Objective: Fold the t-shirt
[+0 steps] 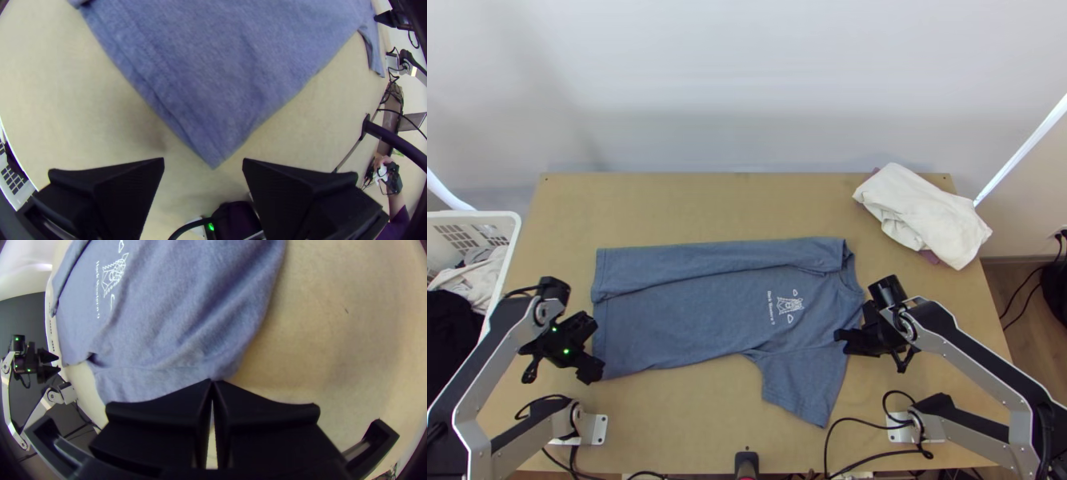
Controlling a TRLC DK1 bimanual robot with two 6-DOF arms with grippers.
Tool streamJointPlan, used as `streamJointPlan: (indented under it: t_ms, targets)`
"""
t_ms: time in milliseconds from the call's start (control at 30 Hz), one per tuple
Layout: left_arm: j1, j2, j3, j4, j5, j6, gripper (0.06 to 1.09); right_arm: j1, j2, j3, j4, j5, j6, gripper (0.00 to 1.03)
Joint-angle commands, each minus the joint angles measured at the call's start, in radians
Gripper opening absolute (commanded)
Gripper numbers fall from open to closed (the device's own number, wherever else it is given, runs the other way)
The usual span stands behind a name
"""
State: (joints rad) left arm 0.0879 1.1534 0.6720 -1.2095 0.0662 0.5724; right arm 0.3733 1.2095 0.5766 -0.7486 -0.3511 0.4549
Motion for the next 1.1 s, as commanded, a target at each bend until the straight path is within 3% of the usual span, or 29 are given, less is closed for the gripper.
streamJointPlan:
  t_ms: [0,67,167,233,600,700,900,933,967,1000,1067]
  targets:
    - [-0.034,0.048,-0.028,-0.001,-0.003,-0.046,0.86,0.010,-0.007,-0.018,0.003,0.006,-0.013,0.03]
    - [-0.043,0.057,-0.028,0.004,-0.003,-0.049,0.83,0.010,-0.008,-0.014,0.003,0.008,-0.013,0.03]
    - [-0.053,0.063,-0.028,0.025,-0.003,-0.065,0.47,0.007,-0.008,-0.012,0.003,0.008,-0.015,0.03]
    - [-0.053,0.071,-0.029,0.028,-0.003,-0.068,0.35,0.004,-0.008,-0.012,0.003,0.008,-0.016,0.03]
    - [-0.083,0.126,-0.043,0.027,-0.012,-0.063,0.35,-0.011,-0.008,-0.011,0.003,0.009,-0.028,0.03]
    - [-0.100,0.141,-0.042,0.027,-0.012,-0.066,0.42,-0.013,-0.008,-0.011,0.003,0.011,-0.028,0.03]
    - [-0.114,0.146,-0.045,0.027,-0.012,-0.066,0.41,-0.013,-0.014,-0.011,0.003,0.014,-0.033,0.03]
    - [-0.114,0.146,-0.043,0.027,-0.012,-0.068,0.33,-0.013,-0.016,-0.009,0.003,0.014,-0.035,0.03]
    - [-0.112,0.141,-0.045,0.028,-0.012,-0.066,0.16,-0.013,-0.019,-0.009,0.003,0.014,-0.035,0.03]
    - [-0.109,0.138,-0.045,0.036,-0.012,-0.066,0.10,-0.013,-0.024,-0.009,0.003,0.014,-0.036,0.03]
    - [-0.094,0.138,-0.040,0.038,-0.009,-0.062,0.10,-0.013,-0.034,-0.009,0.003,0.015,-0.039,0.03]
